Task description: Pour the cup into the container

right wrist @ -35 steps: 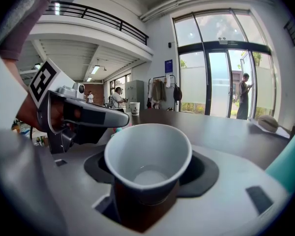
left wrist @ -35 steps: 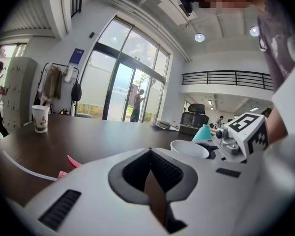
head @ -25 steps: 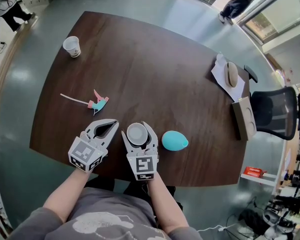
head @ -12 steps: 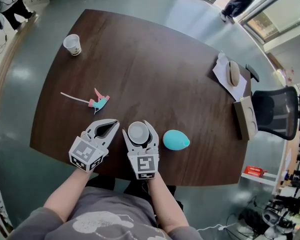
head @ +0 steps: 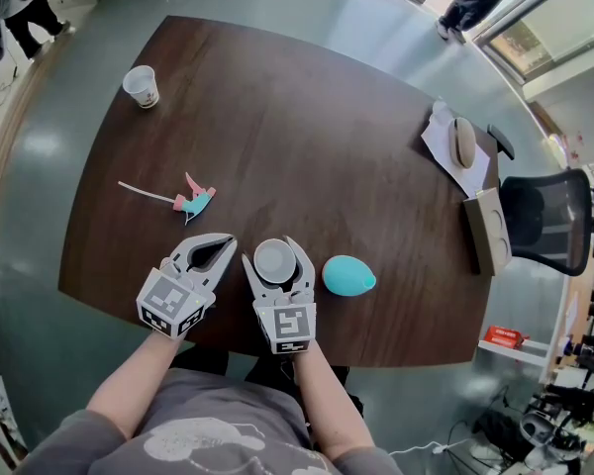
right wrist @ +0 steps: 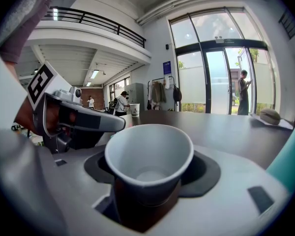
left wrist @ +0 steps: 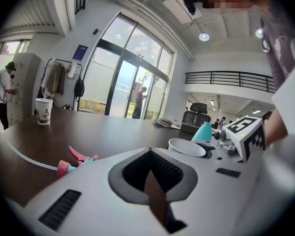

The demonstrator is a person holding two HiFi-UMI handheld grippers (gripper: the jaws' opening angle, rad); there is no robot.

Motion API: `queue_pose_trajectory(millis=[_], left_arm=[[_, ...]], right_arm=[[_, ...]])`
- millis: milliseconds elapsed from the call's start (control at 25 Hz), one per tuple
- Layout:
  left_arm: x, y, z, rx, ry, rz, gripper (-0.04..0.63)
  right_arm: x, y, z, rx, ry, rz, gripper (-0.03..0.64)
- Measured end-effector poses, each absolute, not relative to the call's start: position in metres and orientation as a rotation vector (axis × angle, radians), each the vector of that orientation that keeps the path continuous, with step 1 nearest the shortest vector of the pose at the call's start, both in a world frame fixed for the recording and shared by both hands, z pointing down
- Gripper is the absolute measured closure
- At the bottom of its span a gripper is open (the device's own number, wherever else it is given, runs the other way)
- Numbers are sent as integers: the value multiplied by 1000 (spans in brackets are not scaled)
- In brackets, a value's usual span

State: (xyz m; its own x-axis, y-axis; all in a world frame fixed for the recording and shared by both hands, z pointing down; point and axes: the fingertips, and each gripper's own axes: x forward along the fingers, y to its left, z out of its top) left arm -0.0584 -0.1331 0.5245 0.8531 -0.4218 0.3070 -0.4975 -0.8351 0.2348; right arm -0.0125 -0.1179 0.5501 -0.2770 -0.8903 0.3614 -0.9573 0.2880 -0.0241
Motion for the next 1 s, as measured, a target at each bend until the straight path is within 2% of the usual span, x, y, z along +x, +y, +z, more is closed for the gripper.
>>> queue_pose_trajectory(millis=[400,680,1000], left_arm=[[-58,-133,521,2725,-708,348,589],[-60,-132,521,2722,-715,350,589],[-62,-126,513,2735,-717,336,589]], right_arm=[[-12,-118,550,1685,-2296,355,311],[-11,-118,552,1687,-2301,392,244],[-3,-107,548,1738,-2258,340,241]])
